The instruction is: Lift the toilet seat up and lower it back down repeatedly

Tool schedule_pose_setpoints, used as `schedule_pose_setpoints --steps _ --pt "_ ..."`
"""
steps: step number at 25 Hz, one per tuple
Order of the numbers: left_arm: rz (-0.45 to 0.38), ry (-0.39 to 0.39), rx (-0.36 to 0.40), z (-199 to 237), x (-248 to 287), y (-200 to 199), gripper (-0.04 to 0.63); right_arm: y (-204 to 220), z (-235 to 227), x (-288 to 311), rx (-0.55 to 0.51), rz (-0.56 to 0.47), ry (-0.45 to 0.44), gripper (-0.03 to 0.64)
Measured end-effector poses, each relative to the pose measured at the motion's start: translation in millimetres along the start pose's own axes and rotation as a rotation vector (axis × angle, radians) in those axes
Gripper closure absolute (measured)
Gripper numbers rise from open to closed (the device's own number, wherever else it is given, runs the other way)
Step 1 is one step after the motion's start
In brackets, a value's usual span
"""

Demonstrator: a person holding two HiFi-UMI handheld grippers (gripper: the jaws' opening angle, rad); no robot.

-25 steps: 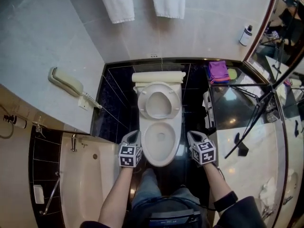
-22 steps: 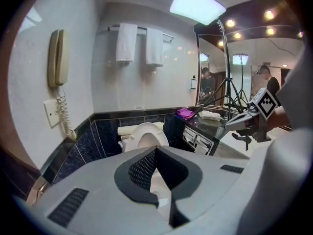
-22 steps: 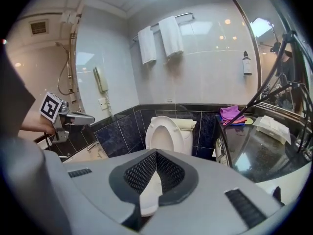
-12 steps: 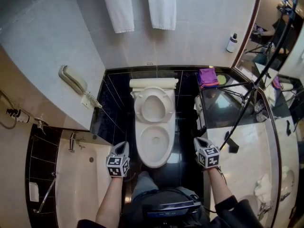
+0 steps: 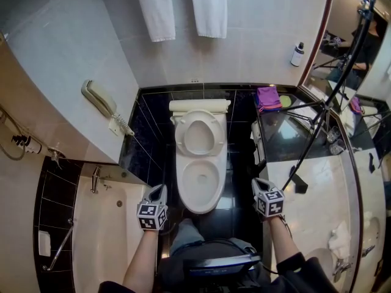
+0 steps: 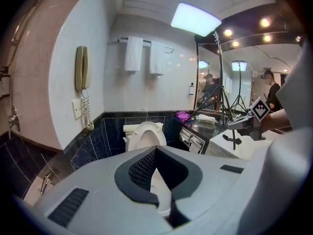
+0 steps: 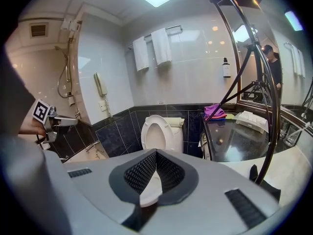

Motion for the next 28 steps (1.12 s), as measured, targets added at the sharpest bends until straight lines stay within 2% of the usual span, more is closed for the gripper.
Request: schedule_pose_setpoints --steps 5,11,13,15,21,25,28 --pt "0.002 -0.002 -0.01 2 -1 0 0.595 4 8 4 -0.005 0.013 -0.019 0.601" --pt "0.022 0.013 -0.006 5 16 -4 0.595 -13 14 24 -0.036 0.012 -0.029 0.6" --pt "0.029 0.022 0.007 6 31 -10 0.595 -24 11 40 -0.083 0.014 -0.02 0.597" --pt "0.043 0.034 0.029 7 46 -15 0.595 -36 11 57 -0.132 0.023 -0.026 0.552" --pt "0.074 0.079 0.09 12 106 -31 0.595 -81 14 121 -0.285 0.06 -0.032 0.486" --pt "0.086 0.11 0.119 18 154 -37 0.595 -107 11 183 -0.434 0.096 -0.03 0.43" --pt "0.101 0.143 0.137 16 189 -37 0.595 -116 4 234 -0.543 0.131 -0.04 0.416"
Point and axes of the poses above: the fingertips, and each gripper's own axes: x forward along the fingers, z to its left, y out of its underside, the point moved 2 cm from there along -x, backward along the fingers, and after that the axes turned 10 degrees about -x, right-handed, at the moved point
